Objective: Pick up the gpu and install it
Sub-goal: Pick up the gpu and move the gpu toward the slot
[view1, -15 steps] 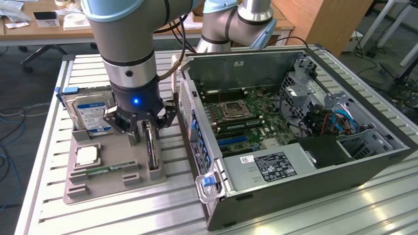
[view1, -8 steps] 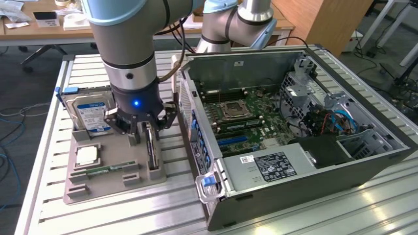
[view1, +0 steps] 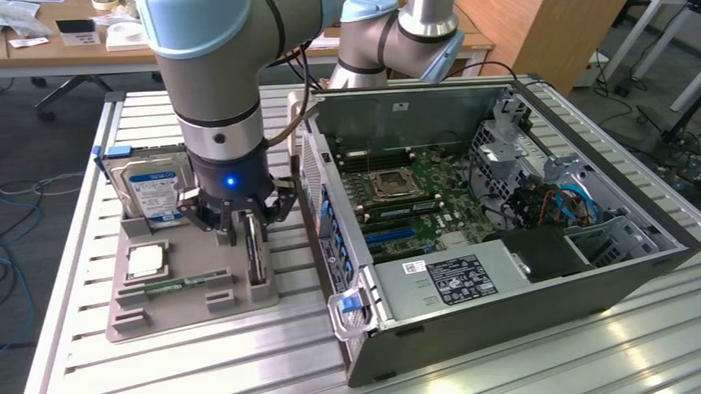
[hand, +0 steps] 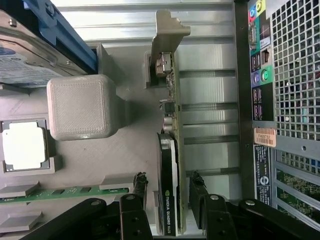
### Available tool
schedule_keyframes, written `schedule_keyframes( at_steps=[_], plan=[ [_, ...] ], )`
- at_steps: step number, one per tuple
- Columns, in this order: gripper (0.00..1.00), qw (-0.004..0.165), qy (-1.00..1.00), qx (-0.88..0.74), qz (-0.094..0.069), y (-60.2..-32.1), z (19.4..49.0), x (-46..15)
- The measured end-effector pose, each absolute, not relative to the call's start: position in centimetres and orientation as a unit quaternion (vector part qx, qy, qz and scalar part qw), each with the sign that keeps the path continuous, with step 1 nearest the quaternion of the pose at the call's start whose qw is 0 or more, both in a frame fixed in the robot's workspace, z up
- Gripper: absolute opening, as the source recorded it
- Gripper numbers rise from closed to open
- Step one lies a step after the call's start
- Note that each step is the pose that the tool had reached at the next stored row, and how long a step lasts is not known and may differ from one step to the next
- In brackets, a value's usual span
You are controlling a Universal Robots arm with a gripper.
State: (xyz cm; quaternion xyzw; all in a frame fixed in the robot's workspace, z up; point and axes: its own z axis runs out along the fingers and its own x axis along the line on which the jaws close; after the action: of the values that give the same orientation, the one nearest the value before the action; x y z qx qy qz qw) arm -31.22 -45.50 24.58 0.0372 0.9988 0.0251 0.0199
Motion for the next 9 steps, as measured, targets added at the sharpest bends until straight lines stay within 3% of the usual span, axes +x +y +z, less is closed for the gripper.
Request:
schedule_keyframes(
  at_steps=[9],
  plan=[
    [0.47,0.02,0.999,0.037,0.026,-45.46,24.03,-31.11]
  ],
)
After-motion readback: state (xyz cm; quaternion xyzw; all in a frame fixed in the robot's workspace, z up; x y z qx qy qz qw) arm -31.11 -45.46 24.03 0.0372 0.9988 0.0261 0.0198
